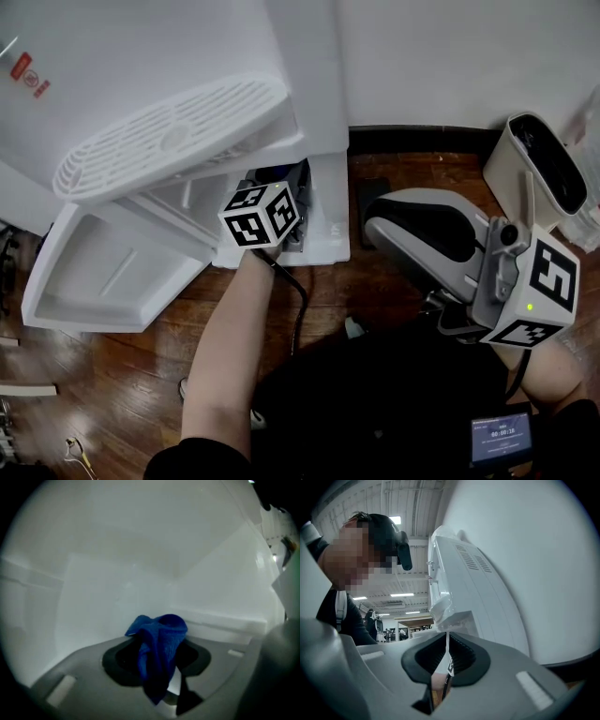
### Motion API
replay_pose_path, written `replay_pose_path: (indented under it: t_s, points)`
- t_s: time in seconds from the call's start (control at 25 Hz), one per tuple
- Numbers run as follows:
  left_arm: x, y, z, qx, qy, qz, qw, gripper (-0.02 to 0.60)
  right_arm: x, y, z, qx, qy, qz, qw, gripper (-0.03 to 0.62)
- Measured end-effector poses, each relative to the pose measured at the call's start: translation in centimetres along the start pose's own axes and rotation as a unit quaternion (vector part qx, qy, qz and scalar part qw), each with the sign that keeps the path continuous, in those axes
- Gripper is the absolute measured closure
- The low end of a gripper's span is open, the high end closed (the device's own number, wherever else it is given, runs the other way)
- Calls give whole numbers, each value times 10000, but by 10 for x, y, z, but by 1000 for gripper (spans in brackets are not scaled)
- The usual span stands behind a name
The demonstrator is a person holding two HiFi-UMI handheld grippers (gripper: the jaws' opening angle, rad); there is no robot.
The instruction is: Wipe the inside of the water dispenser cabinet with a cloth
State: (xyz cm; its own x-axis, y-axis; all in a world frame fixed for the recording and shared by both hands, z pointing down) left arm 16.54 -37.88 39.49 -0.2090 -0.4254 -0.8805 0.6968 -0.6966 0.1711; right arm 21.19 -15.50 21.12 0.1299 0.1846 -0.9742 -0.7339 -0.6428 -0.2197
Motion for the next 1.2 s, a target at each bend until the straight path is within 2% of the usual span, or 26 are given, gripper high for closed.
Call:
replay_pose_path:
  t_s: [0.16, 0.44, 0.6, 0.72, 0.8, 0.84, 0.88, 0.92, 0.96, 1.04, 1.12, 1.2]
  points:
    - [-3, 0, -9, -299, -584, -32, 9978, 419, -1, 0, -1, -4, 31, -8, 10000, 569]
    - [-6, -34, -27, -945, -1050, -61, 9900, 419, -2, -4, -5, -92, 127, -64, 9999, 569]
    - [-21, -69, -47, -1575, -1056, 392, 9811, 419, -1, -4, -6, -95, 155, -68, 9998, 569]
    - [-33, -94, -62, -2061, -997, 815, 9700, 420, -1, -4, -4, -79, 151, -60, 9998, 569]
    - [-33, -109, -70, -2325, -1044, 966, 9621, 420, -1, -5, -4, -77, 182, -76, 9998, 569]
    - [-29, -114, -73, -2373, -1051, 949, 9611, 420, -1, -5, -4, -77, 203, -88, 9997, 569]
    - [-21, -117, -73, -2332, -1006, 840, 9636, 419, 0, -5, -4, -75, 225, -102, 9997, 569]
    - [-9, -116, -70, -2184, -888, 636, 9697, 419, 0, -5, -5, -71, 246, -117, 9996, 569]
    - [5, -113, -63, -1908, -686, 373, 9785, 419, 0, -5, -5, -66, 266, -134, 9995, 569]
    - [38, -102, -48, -1097, -121, -151, 9938, 418, -1, -5, -6, -52, 295, -157, 9994, 569]
    - [70, -86, -40, -451, 276, -568, 9970, 417, -1, -5, -6, -37, 306, -164, 9994, 569]
    - [98, -70, -42, -242, 234, -896, 9954, 417, 0, -5, -6, -33, 295, -174, 9994, 569]
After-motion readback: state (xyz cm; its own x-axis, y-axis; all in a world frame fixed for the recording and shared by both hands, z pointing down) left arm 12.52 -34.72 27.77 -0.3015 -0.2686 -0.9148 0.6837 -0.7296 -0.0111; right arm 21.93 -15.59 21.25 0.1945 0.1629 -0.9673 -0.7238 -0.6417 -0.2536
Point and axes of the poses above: the fingertips, and each gripper's own axes: y forward along the fingers, z to its left, x out of its top, the point moved 1 cm from there along -y, backward along the fingers, and after that the axes turned 15 degrees about -y, right-handed, at the moved point
